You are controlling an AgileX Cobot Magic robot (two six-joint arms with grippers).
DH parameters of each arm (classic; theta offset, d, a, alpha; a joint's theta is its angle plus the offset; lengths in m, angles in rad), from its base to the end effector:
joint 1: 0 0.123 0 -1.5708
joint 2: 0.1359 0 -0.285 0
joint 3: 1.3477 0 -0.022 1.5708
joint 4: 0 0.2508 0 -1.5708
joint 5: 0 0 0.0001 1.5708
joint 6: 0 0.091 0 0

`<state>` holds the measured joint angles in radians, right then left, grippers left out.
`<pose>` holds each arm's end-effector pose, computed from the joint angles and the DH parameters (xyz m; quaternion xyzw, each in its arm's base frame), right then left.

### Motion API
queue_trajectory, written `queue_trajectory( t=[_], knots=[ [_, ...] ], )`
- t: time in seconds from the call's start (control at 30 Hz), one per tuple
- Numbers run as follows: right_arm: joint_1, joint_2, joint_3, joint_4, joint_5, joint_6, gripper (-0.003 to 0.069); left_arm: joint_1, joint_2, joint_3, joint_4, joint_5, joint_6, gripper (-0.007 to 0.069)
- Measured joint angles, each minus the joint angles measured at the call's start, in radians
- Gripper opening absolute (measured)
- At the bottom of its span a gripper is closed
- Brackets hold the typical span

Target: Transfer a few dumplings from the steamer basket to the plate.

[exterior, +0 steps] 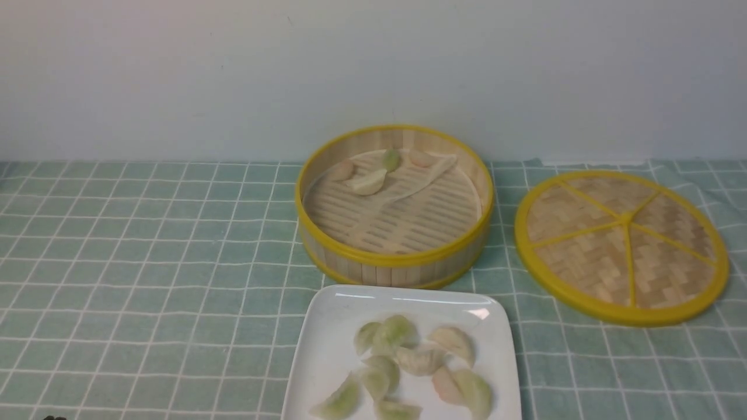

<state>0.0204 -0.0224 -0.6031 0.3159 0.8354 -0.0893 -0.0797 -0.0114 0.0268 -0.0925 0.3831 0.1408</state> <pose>-0.0201 0.0206 0.3272 -0.0388 0.7388 0.1347 0.6592 0.0519 -0.0073 0.1705 0.0645 0.8051 -0.0212 0.5892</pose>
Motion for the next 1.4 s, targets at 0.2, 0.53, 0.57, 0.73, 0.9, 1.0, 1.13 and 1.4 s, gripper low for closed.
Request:
queue_trajectory(
  t=[0.2, 0.53, 0.57, 0.73, 0.9, 1.0, 1.13, 1.4],
  knots=[
    [0.000, 0.000, 0.000, 0.000, 0.000, 0.000, -0.0015, 0.000, 0.000, 0.000, 0.000, 0.000, 0.005, -0.0006],
    [0.000, 0.000, 0.000, 0.000, 0.000, -0.002, -0.0015, 0.000, 0.000, 0.000, 0.000, 0.000, 0.006, -0.0006],
    [0.000, 0.000, 0.000, -0.004, 0.000, -0.006, -0.0015, 0.000, 0.000, 0.000, 0.000, 0.000, 0.006, -0.0006],
    [-0.005, 0.000, 0.021, -0.055, -0.058, -0.073, -0.0015, 0.000, 0.000, 0.000, 0.000, 0.000, 0.006, -0.0006],
    [-0.086, 0.000, 0.222, -0.158, -0.264, -0.126, -0.0015, 0.000, 0.000, 0.000, 0.000, 0.000, 0.006, -0.0006],
    [-0.101, 0.001, 0.373, -0.187, -0.380, -0.127, -0.0015, 0.000, 0.000, 0.000, 0.000, 0.000, 0.007, -0.0006],
    [-0.101, 0.002, 0.568, -0.195, -0.516, -0.128, -0.0015, 0.000, 0.000, 0.000, 0.000, 0.000, 0.007, -0.0006],
    [-0.071, 0.004, 0.626, -0.177, -0.460, -0.103, -0.0015, 0.000, 0.000, 0.000, 0.000, 0.000, 0.007, -0.0006]
  ],
)
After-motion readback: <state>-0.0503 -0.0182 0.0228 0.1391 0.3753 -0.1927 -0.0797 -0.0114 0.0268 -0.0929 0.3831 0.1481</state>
